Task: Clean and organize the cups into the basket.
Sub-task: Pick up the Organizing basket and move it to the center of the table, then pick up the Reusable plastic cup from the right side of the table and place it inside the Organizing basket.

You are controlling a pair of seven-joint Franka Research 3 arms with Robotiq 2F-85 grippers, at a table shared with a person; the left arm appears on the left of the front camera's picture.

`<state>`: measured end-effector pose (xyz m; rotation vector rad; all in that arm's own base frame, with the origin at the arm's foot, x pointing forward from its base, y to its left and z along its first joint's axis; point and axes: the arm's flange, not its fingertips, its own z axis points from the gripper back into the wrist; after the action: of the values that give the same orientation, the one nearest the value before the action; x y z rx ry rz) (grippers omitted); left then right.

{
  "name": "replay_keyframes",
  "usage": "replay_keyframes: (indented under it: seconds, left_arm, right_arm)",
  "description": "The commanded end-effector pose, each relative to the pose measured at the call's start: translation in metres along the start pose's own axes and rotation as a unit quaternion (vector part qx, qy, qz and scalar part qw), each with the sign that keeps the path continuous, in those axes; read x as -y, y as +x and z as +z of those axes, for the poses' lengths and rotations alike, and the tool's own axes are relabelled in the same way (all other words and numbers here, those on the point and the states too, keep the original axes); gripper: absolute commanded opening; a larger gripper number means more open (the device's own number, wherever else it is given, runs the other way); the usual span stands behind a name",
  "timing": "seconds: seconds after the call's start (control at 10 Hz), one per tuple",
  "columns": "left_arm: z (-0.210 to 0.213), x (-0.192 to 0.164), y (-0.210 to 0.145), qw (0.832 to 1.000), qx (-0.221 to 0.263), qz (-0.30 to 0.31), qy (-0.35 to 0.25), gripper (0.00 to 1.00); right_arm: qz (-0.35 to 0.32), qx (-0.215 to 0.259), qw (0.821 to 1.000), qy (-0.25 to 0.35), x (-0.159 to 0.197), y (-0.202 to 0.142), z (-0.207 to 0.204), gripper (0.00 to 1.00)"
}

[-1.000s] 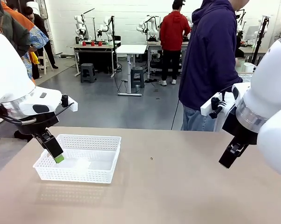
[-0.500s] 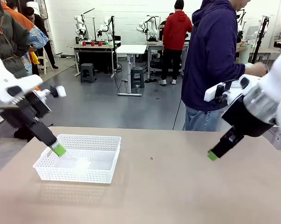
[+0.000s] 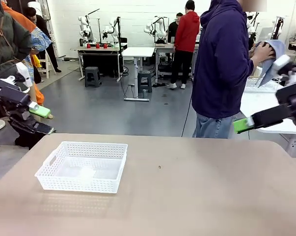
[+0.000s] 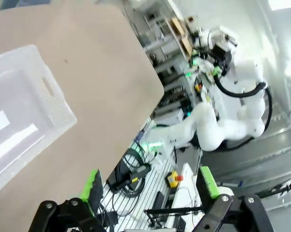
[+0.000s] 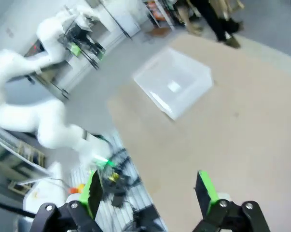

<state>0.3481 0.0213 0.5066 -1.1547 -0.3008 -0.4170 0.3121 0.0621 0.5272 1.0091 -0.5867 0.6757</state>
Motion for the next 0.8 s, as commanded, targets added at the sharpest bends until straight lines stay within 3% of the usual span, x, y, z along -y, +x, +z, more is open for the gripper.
replay_keyframes:
  seconds: [0.0,0.2,0.5,0.7]
  left_arm:
    - [0.030,-0.014,0.000,0.999,0.045,0.004,0.028,1.00]
    - [0.071,-0.024,-0.009,0.996,0.086,0.021,0.034,1.00]
    - [0.130,-0.027,-0.039,0.986,0.146,0.036,0.070,1.00]
    - [0.156,-0.041,-0.056,0.980,0.181,0.060,0.065,1.00]
  right_arm:
    - [-0.058,0.041,0.996,0.046,0.029,-0.050,0.026,1.00]
    - [-0.093,0.085,0.988,0.090,0.052,-0.070,0.064,1.00]
    - [-0.176,0.106,0.975,0.086,0.069,-0.124,0.123,1.00]
    - [-0.205,0.152,0.963,0.086,0.073,-0.161,0.157,1.00]
